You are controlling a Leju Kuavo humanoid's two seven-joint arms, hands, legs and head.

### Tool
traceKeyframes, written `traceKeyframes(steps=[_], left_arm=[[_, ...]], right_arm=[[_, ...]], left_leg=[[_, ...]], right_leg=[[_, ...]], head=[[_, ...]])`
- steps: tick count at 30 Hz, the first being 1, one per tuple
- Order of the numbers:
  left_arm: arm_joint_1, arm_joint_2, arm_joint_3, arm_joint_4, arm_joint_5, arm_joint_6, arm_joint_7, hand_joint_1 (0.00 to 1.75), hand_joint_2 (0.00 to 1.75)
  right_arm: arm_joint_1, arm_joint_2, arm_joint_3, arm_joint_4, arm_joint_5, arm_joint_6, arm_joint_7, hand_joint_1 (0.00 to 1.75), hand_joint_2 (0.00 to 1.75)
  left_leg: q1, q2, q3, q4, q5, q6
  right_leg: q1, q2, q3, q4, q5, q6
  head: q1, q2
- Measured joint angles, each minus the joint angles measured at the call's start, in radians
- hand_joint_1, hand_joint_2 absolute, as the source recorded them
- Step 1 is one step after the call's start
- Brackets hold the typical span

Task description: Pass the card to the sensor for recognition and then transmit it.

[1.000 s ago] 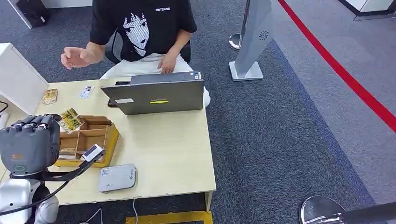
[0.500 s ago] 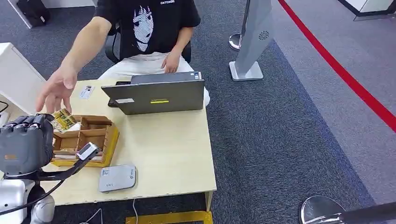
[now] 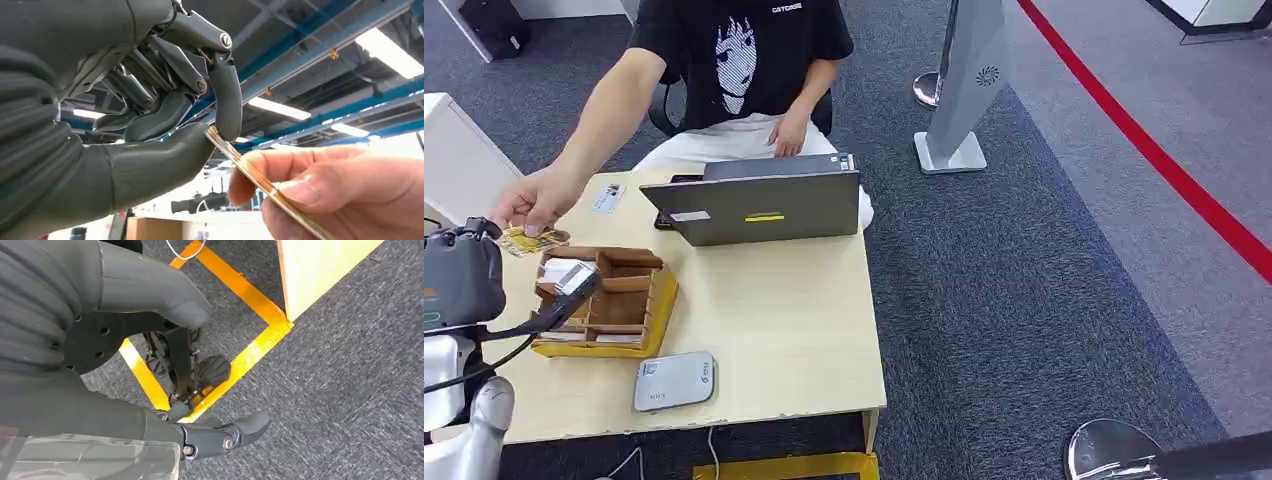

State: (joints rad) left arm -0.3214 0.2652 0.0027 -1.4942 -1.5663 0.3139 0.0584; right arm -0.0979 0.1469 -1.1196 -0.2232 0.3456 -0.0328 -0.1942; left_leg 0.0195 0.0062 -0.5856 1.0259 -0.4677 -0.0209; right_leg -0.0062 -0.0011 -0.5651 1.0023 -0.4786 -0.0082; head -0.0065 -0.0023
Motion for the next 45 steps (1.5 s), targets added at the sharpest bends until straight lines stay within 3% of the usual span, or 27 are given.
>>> traceKeyframes(steps=[6, 21, 22, 23, 24, 34, 42, 45], left_arm=[[-0.016, 0.024, -0.011, 0.034, 0.0, -0.01, 0.017, 1.75, 1.75], [-0.011, 0.03, -0.011, 0.056, 0.0, -0.004, -0.003, 1.75, 1.75], [-0.011, 0.03, -0.011, 0.056, 0.0, -0.003, -0.003, 1.48, 1.75], [-0.011, 0.03, -0.011, 0.056, 0.0, -0.003, -0.003, 1.48, 1.75], [-0.011, 0.03, -0.011, 0.056, 0.0, -0.002, -0.006, 0.0, 1.75], [0.03, 0.028, -0.003, 0.055, 0.0, 0.025, -0.004, 0.0, 1.75], [0.065, -0.007, 0.059, 0.016, 0.0, 0.043, -0.079, 0.0, 1.75], [0.095, -0.049, 0.11, -0.036, 0.089, 0.078, -0.149, 0.0, 1.75]], right_arm=[[0.0, 0.0, 0.0, 0.0, 0.002, -0.002, 0.003, 0.0, 1.75], [0.0, 0.0, 0.0, 0.0, 0.005, -0.005, 0.003, 0.0, 1.75], [0.0, 0.0, 0.0, 0.0, 0.005, -0.005, 0.003, 0.0, 1.75], [0.0, 0.0, 0.0, 0.0, 0.005, -0.005, 0.003, 0.0, 1.75], [0.0, 0.0, 0.0, 0.0, 0.005, -0.005, 0.003, 0.0, 1.75], [0.0, 0.0, 0.0, 0.0, 0.008, -0.016, 0.008, 0.0, 1.75], [0.0, 0.0, -0.005, 0.0, 0.009, -0.021, 0.008, 0.0, 1.75], [0.0, 0.0, -0.008, 0.0, 0.003, -0.026, -0.001, 0.0, 1.75]], left_leg=[[0.0, 0.0, -0.001, 0.0, -0.001, 0.0], [0.0, 0.001, -0.002, 0.0, -0.001, 0.001], [0.0, 0.001, -0.002, 0.0, -0.001, 0.001], [0.0, 0.001, -0.002, 0.0, -0.001, 0.001], [0.0, 0.001, -0.002, 0.0, -0.001, 0.001], [0.0, 0.0, -0.002, 0.0, -0.001, 0.001], [0.0, 0.0, -0.002, 0.0, -0.001, 0.001], [0.0, 0.001, -0.002, 0.0, -0.001, 0.001]], right_leg=[[0.0, 0.001, 0.0, 0.0, 0.0, 0.0], [0.0, 0.001, -0.002, 0.0, -0.001, 0.0], [0.0, 0.001, -0.001, 0.0, -0.001, 0.0], [0.0, 0.001, -0.002, 0.0, -0.001, 0.0], [0.0, 0.001, -0.001, 0.0, -0.001, 0.0], [0.0, 0.0, -0.001, 0.0, -0.001, 0.0], [0.0, 0.0, -0.001, 0.0, -0.001, 0.0], [0.0, 0.001, -0.001, 0.0, -0.001, 0.0]], head=[[0.0, 0.0], [0.0, 0.0], [0.0, 0.0], [0.0, 0.0], [0.0, 0.0], [0.0, 0.0], [0.0, 0.0], [0.0, 0.0]])
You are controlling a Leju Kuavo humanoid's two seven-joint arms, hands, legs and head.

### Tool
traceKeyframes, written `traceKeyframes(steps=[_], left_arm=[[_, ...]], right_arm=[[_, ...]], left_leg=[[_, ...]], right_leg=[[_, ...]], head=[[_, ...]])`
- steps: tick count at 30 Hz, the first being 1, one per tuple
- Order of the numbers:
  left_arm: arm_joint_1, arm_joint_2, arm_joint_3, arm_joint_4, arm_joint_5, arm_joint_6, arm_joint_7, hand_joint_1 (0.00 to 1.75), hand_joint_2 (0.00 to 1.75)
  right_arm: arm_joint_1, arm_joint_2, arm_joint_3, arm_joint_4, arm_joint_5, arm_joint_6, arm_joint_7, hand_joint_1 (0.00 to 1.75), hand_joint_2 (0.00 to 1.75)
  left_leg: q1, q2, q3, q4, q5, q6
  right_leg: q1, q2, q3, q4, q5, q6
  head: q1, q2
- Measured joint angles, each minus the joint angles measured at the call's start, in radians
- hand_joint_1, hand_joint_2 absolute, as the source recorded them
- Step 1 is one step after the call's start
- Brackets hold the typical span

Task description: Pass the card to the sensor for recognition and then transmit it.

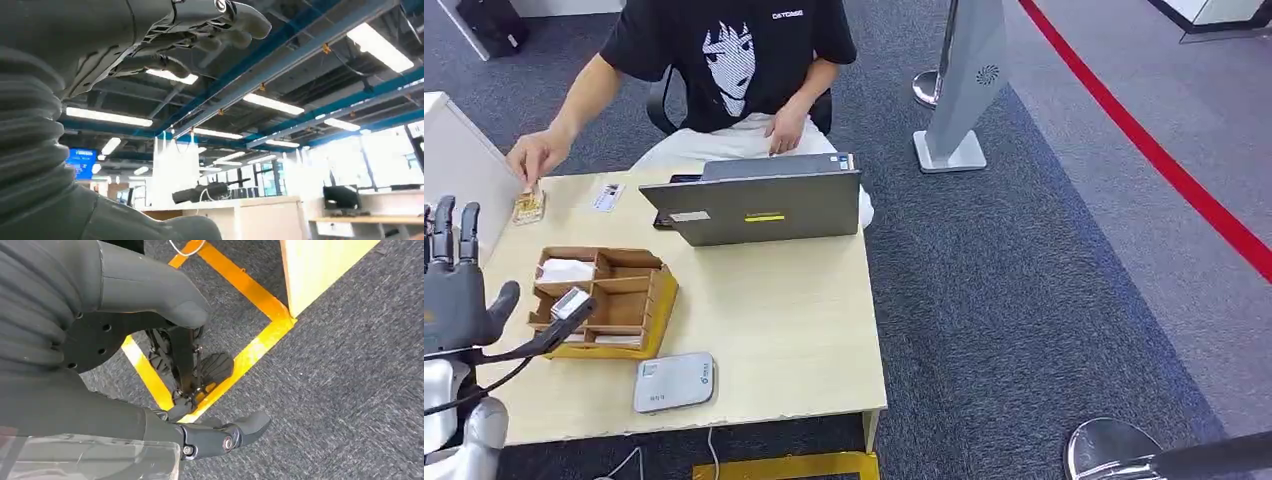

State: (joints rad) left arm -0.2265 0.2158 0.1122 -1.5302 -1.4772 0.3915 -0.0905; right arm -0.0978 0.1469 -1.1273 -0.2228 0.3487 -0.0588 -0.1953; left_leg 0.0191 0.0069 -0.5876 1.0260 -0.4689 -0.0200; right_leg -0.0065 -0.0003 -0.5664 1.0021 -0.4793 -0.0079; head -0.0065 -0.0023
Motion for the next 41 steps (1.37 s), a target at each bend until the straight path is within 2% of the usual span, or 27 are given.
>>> traceKeyframes(steps=[2, 6, 8, 10, 12, 14, 17, 23, 27, 29, 31, 34, 38, 41], left_arm=[[0.033, -0.054, 0.048, -0.066, 0.144, 0.021, -0.069, 0.0, 1.75], [0.139, -0.206, 0.163, -0.296, 0.582, 0.002, -0.302, 0.0, 1.75], [0.203, -0.294, 0.235, -0.393, 0.805, -0.069, -0.427, 0.0, 1.75], [0.262, -0.38, 0.325, -0.469, 0.979, -0.154, -0.513, 0.0, 1.75], [0.311, -0.429, 0.396, -0.505, 1.089, -0.195, -0.542, 0.0, 1.75], [0.35, -0.466, 0.46, -0.524, 1.225, -0.257, -0.542, 0.0, 1.75], [0.376, -0.482, 0.56, -0.523, 1.389, -0.338, -0.552, 0.0, 1.75], [0.403, -0.502, 0.685, -0.471, 1.555, -0.417, -0.539, 0.0, 1.75], [0.414, -0.507, 0.734, -0.353, 1.566, -0.467, -0.539, 0.0, 1.75], [0.415, -0.511, 0.757, -0.304, 1.538, -0.492, -0.518, 0.0, 1.75], [0.409, -0.512, 0.785, -0.226, 1.46, -0.505, -0.499, 0.0, 1.75], [0.382, -0.512, 0.856, -0.074, 1.351, -0.552, -0.532, 0.0, 1.75], [0.363, -0.513, 0.918, 0.037, 1.329, -0.565, -0.546, 0.0, 1.75], [0.356, -0.513, 0.942, 0.073, 1.324, -0.571, -0.546, 0.0, 1.75]], right_arm=[[0.0, 0.0, -0.005, 0.0, -0.003, -0.008, -0.007, 0.0, 1.75], [0.001, 0.006, -0.022, 0.0, -0.016, -0.038, -0.013, 0.0, 1.75], [0.001, 0.009, -0.031, 0.0, -0.028, -0.055, -0.014, 0.0, 1.75], [0.001, 0.011, -0.044, 0.0, -0.035, -0.066, -0.014, 0.0, 1.75], [0.002, 0.014, -0.051, 0.0, -0.038, -0.074, -0.014, 0.0, 1.75], [0.001, 0.014, -0.059, 0.0, -0.038, -0.087, -0.011, 0.0, 1.75], [0.0, 0.014, -0.068, 0.0, -0.042, -0.089, -0.003, 0.0, 1.75], [0.0, 0.014, -0.075, 0.0, -0.045, -0.088, 0.014, 0.0, 1.75], [0.0, 0.016, -0.073, 0.0, -0.018, -0.088, 0.042, 0.0, 1.75], [0.001, 0.016, -0.066, 0.0, 0.012, -0.092, 0.063, 0.0, 1.75], [0.002, 0.016, -0.047, 0.0, 0.074, -0.106, 0.107, 0.0, 1.75], [0.008, 0.016, -0.001, -0.003, 0.149, -0.114, 0.163, 0.0, 1.75], [0.013, 0.016, 0.027, -0.007, 0.159, -0.119, 0.172, 0.0, 1.75], [0.013, 0.016, 0.038, -0.01, 0.162, -0.119, 0.173, 0.0, 1.75]], left_leg=[[0.0, 0.0, 0.0, 0.0, 0.0, 0.0], [-0.001, 0.001, -0.001, 0.0, -0.003, 0.0], [-0.001, 0.0, -0.001, 0.0, -0.004, 0.001], [-0.001, 0.0, -0.001, 0.0, -0.004, 0.002], [-0.001, 0.0, -0.001, 0.0, -0.004, 0.002], [-0.001, -0.001, -0.001, 0.0, -0.005, 0.001], [0.0, -0.001, 0.0, 0.0, -0.005, 0.001], [0.0, -0.001, 0.0, 0.0, -0.004, 0.001], [0.0, -0.001, 0.0, 0.0, -0.005, 0.001], [-0.001, -0.001, 0.0, 0.0, -0.005, 0.001], [-0.001, -0.001, 0.001, 0.0, -0.005, 0.002], [-0.001, 0.0, 0.001, 0.0, -0.005, 0.002], [0.0, -0.001, 0.001, 0.0, -0.005, 0.001], [-0.001, -0.001, 0.001, 0.0, -0.005, 0.001]], right_leg=[[0.0, 0.0, 0.0, 0.0, 0.0, 0.0], [0.0, 0.0, 0.0, -0.001, -0.001, 0.001], [-0.001, 0.0, 0.0, -0.001, -0.002, 0.002], [-0.001, 0.0, 0.0, -0.001, -0.003, 0.002], [-0.001, 0.0, 0.0, -0.001, -0.004, 0.002], [-0.001, -0.001, 0.0, -0.001, -0.005, 0.001], [0.0, -0.002, 0.0, -0.001, -0.005, 0.0], [0.0, -0.002, 0.001, 0.0, -0.005, 0.0], [0.0, -0.002, 0.001, 0.0, -0.005, 0.0], [0.0, -0.002, 0.001, 0.0, -0.005, 0.0], [-0.001, -0.002, 0.001, 0.0, -0.005, 0.0], [0.0, -0.001, 0.001, 0.0, -0.005, 0.0], [0.0, -0.001, 0.001, 0.0, -0.005, 0.0], [0.0, -0.001, 0.001, 0.0, -0.005, 0.0]], head=[[0.0, 0.0], [0.0, 0.0], [0.001, 0.0], [0.001, 0.0], [0.001, 0.0], [0.001, 0.0], [0.0, 0.0], [0.0, 0.0], [0.0, 0.0], [0.0, 0.0], [0.0, 0.0], [0.001, 0.0], [0.0, 0.0], [0.0, 0.0]])
